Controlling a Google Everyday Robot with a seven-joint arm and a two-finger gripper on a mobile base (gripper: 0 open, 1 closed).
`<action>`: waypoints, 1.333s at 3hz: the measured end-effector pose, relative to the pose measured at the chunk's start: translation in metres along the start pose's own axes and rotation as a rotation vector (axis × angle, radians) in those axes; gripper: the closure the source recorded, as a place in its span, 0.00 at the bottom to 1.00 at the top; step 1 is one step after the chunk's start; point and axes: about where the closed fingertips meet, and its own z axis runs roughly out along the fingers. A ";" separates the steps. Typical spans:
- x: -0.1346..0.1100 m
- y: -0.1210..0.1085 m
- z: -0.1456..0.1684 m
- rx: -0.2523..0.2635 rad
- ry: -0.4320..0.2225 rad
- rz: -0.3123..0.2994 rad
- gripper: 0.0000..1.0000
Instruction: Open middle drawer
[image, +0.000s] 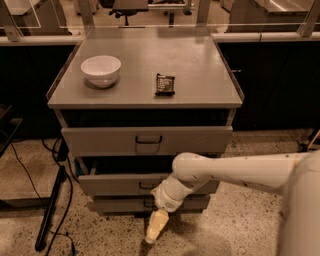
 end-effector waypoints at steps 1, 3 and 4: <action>0.010 0.011 -0.012 0.007 -0.016 0.017 0.00; -0.006 -0.036 0.017 0.009 0.009 -0.007 0.00; -0.009 -0.049 0.025 0.010 0.012 -0.009 0.00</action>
Offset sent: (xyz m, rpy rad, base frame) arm 0.0312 0.0107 -0.0100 0.0049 -0.0308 0.0077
